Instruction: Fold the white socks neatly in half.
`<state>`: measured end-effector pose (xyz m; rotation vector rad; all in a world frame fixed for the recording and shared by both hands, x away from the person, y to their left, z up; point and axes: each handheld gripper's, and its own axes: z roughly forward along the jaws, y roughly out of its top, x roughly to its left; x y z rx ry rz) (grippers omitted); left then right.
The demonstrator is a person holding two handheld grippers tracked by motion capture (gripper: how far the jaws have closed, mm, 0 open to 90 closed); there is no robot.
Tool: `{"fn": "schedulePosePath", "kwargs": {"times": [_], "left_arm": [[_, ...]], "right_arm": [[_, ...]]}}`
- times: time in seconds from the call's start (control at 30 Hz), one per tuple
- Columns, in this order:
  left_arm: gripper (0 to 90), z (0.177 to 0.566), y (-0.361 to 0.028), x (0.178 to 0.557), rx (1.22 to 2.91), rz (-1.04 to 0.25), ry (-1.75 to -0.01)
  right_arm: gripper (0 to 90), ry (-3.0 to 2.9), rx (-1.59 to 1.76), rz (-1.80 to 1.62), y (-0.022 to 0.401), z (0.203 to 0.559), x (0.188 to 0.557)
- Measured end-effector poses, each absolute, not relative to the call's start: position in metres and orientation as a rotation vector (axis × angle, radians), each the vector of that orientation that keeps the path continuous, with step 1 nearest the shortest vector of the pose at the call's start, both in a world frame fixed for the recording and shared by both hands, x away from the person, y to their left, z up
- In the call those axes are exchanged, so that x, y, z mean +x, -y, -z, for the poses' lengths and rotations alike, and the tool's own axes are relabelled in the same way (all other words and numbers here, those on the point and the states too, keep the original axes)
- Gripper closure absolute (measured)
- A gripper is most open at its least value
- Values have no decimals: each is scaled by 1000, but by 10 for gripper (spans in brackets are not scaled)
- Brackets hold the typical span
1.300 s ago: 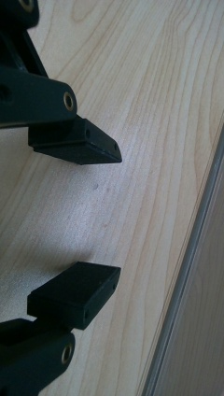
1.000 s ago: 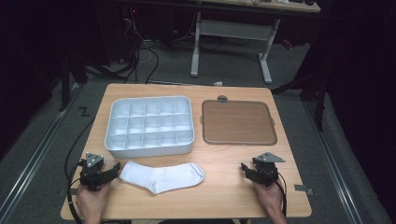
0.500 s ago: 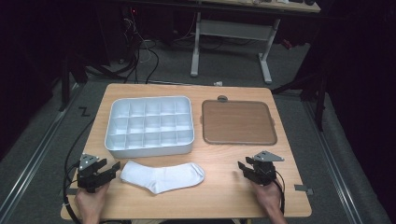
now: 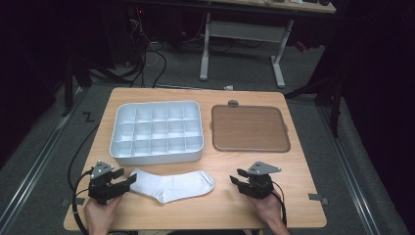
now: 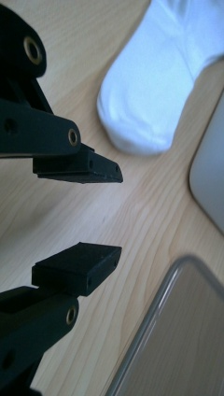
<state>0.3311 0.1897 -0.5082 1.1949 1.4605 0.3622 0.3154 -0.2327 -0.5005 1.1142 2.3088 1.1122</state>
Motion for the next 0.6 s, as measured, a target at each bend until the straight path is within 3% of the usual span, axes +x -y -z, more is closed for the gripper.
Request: {"fn": "schedulePosePath", "kwargs": {"times": [0.33, 0.6], "left_arm": [[467, 518, -196, 322, 1161, -367, -1496], [507, 525, -194, 322, 1174, -335, -1504]], "right_arm": [[572, -2404, 1010, -1140, 186, 509, 319], [569, -2438, 1024, -1095, 175, 516, 325]]}}
